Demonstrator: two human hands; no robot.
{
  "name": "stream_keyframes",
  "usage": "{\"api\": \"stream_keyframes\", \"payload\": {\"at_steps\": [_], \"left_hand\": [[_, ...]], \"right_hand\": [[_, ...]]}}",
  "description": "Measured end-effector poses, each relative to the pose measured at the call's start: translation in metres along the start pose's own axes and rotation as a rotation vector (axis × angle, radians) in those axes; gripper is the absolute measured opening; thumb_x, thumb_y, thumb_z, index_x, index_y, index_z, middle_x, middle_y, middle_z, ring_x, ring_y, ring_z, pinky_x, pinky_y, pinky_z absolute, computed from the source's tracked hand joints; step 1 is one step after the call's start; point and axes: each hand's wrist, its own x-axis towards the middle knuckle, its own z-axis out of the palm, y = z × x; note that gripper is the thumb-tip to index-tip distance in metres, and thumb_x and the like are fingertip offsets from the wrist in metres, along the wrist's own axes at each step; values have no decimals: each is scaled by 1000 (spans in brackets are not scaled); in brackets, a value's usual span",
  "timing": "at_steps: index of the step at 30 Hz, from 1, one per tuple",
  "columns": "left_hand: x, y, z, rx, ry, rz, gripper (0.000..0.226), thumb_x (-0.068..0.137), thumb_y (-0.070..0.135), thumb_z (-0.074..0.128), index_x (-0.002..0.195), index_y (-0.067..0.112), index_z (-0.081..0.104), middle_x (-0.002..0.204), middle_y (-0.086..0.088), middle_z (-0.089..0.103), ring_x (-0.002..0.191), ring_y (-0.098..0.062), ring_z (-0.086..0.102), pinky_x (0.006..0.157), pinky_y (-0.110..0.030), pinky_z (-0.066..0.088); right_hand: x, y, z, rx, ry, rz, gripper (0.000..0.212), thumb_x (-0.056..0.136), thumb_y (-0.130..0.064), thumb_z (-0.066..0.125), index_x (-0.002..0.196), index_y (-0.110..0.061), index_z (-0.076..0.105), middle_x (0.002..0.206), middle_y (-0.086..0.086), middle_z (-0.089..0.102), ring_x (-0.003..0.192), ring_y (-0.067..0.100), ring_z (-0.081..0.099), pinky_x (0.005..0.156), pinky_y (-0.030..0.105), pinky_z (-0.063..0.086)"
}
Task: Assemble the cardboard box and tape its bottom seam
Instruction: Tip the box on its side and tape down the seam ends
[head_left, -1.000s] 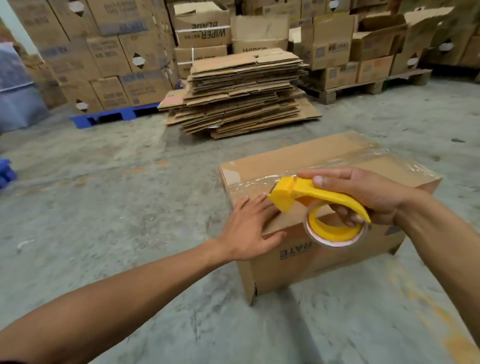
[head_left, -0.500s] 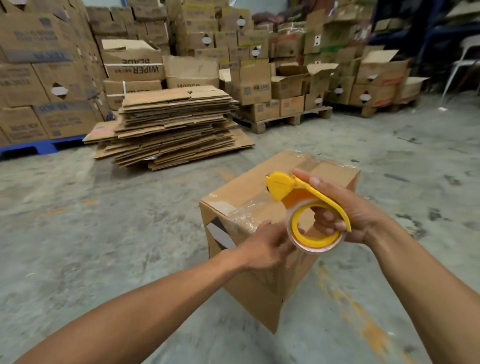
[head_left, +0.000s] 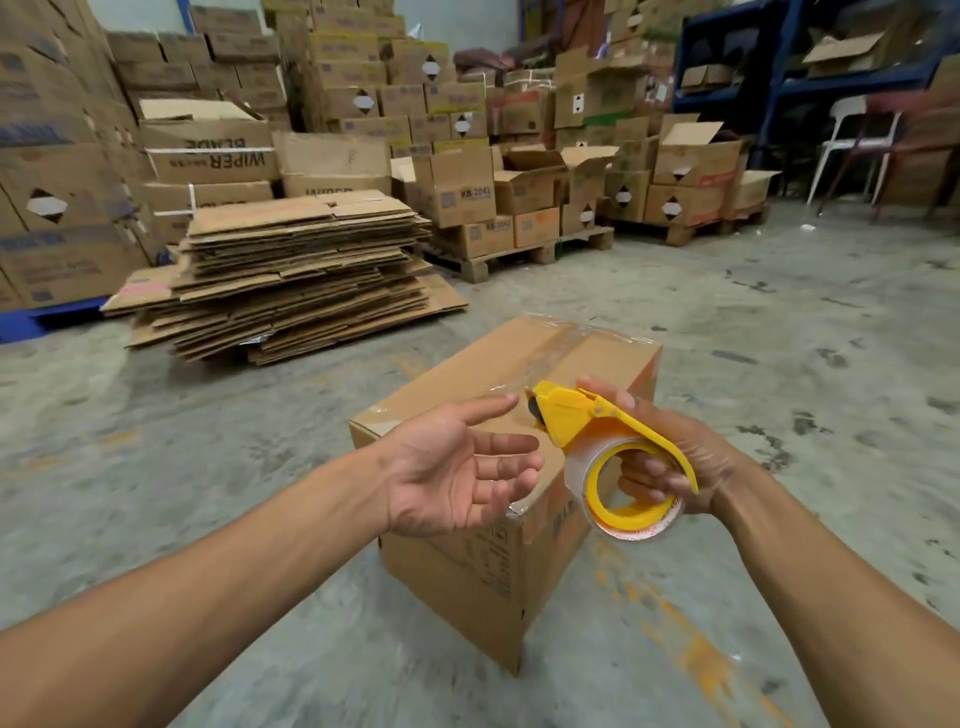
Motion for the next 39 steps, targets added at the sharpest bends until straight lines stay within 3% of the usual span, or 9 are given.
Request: {"api": "stream_keyframes", "payload": {"at_steps": [5, 9, 13, 15, 18, 21, 27, 33, 39], "left_hand": [[13, 1, -3, -9, 77, 7, 19, 87, 19, 68, 83, 1, 75, 86, -12, 74, 64, -20, 72, 52, -22, 56], [24, 1, -6, 68, 158, 14, 23, 91, 8, 63, 72, -1, 72, 66, -10, 71, 51, -15, 68, 47, -22, 55], [36, 12, -25, 299, 238, -10, 19, 95, 1, 53, 81, -2, 65, 60, -7, 61, 46, -8, 54, 41, -16, 50], [39, 25, -46, 427, 269, -13, 15, 94, -2, 52, 85, 1, 63, 62, -5, 57, 47, -6, 48, 39, -14, 45], [32, 53, -104, 523, 383, -6, 15, 94, -3, 49, 90, 4, 63, 63, -1, 54, 49, -5, 42, 39, -15, 39], [29, 71, -157, 614, 453, -12, 16, 96, 2, 47, 96, 5, 63, 70, -2, 49, 58, -9, 38, 51, -19, 38], [64, 96, -202, 869, 551, 163, 9, 97, 15, 52, 96, 13, 61, 74, -2, 47, 64, -14, 39, 61, -28, 44], [89, 98, -244, 930, 706, 338, 16, 100, 16, 46, 89, 15, 58, 76, -4, 49, 67, -16, 42, 60, -29, 40], [108, 95, -265, 900, 740, 366, 18, 101, 21, 44, 96, 13, 60, 82, -5, 50, 74, -18, 43, 61, -29, 39]], "right_hand": [[-3, 1, -3, -93, 33, 36, 70, 55, -53, 89, 119, -34, 70, 37, 2, 39, 24, 8, 33, 31, 18, 33], [-5, -3, 0, -176, 33, 70, 70, 58, -54, 87, 122, -33, 69, 39, 4, 41, 24, 8, 35, 31, 17, 35], [1, -8, 18, -378, 76, 117, 48, 76, -44, 72, 123, -34, 68, 62, 16, 49, 30, 11, 42, 32, 20, 40], [-1, -13, 22, -417, 99, 136, 41, 83, -34, 64, 123, -32, 67, 59, 11, 56, 32, 10, 45, 31, 19, 39], [-19, -18, 12, -451, 153, 177, 39, 81, -32, 65, 119, -32, 70, 61, 11, 62, 30, 10, 45, 30, 18, 38], [-26, -16, 6, -498, 203, 242, 38, 78, -32, 69, 117, -32, 72, 87, 25, 62, 33, 13, 46, 31, 19, 40], [28, -28, 42, -706, 249, 165, 37, 74, -36, 72, 110, -36, 75, 79, 3, 72, 48, 12, 59, 35, 23, 47], [90, -12, 61, -968, 284, 115, 46, 62, -59, 73, 106, -49, 72, 118, -9, 68, 104, 15, 64, 92, 38, 56], [112, -6, 63, -1007, 279, 128, 47, 59, -62, 72, 105, -51, 72, 126, -15, 64, 110, 14, 61, 97, 44, 53]]}}
